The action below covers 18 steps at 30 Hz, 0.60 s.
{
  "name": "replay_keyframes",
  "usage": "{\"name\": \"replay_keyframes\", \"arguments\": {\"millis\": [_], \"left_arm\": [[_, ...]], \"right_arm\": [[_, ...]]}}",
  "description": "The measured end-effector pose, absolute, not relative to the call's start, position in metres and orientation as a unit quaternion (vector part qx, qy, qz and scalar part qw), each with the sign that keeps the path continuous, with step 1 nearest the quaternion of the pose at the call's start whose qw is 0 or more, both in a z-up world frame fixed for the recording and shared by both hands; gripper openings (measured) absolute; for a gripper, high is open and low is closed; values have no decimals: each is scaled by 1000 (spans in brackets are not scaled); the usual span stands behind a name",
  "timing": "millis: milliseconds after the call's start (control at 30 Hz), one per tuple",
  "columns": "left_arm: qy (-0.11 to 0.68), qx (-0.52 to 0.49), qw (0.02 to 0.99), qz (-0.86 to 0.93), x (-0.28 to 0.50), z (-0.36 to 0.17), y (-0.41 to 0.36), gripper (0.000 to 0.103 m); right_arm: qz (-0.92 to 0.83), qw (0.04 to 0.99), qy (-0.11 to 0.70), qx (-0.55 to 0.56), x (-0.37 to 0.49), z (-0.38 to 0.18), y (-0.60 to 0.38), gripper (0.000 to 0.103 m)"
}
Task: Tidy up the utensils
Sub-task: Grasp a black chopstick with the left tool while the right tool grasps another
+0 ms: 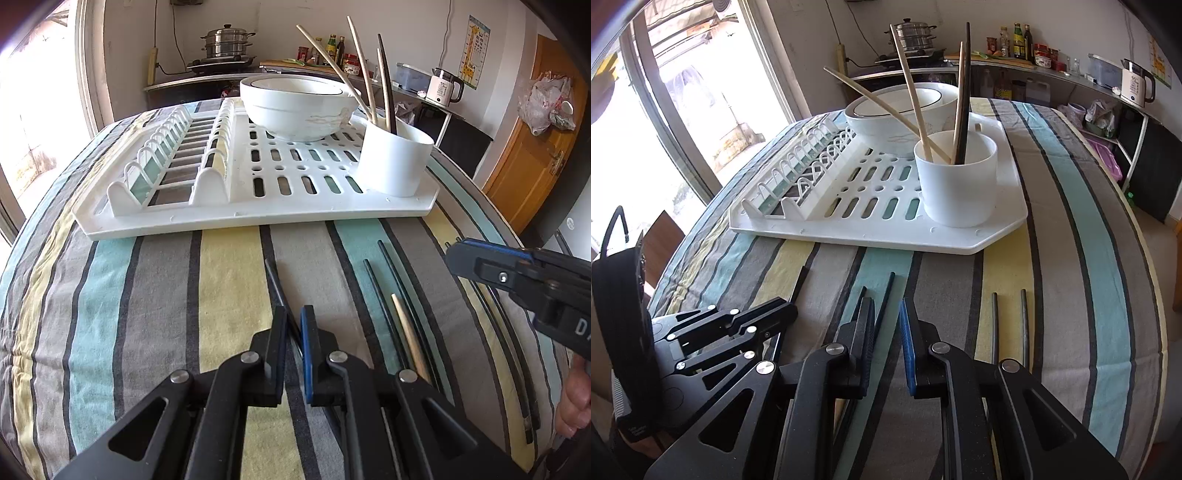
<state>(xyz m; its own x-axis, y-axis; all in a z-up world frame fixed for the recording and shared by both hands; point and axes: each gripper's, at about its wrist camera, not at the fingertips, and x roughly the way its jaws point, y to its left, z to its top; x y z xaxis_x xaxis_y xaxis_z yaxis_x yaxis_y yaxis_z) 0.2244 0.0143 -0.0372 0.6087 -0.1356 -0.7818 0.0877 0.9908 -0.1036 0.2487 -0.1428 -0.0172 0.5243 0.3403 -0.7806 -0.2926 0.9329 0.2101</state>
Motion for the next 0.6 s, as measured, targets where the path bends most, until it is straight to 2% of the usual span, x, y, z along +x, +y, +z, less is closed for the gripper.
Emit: {"name": "replay_keyframes", "arguments": {"millis": [333,500,600], "left_arm": [[434,-34,898,-69,223,-38,31,7],[432,-30,898,-72,224,-38,29,7],[433,-28,898,-74,224,-38,29,7]], "right_arm": [[160,858,488,-10,272,-41,-122,14],[142,862,483,-49,273,-40,-111,6],[143,863,482,-48,274,-40,-111,6]]}}
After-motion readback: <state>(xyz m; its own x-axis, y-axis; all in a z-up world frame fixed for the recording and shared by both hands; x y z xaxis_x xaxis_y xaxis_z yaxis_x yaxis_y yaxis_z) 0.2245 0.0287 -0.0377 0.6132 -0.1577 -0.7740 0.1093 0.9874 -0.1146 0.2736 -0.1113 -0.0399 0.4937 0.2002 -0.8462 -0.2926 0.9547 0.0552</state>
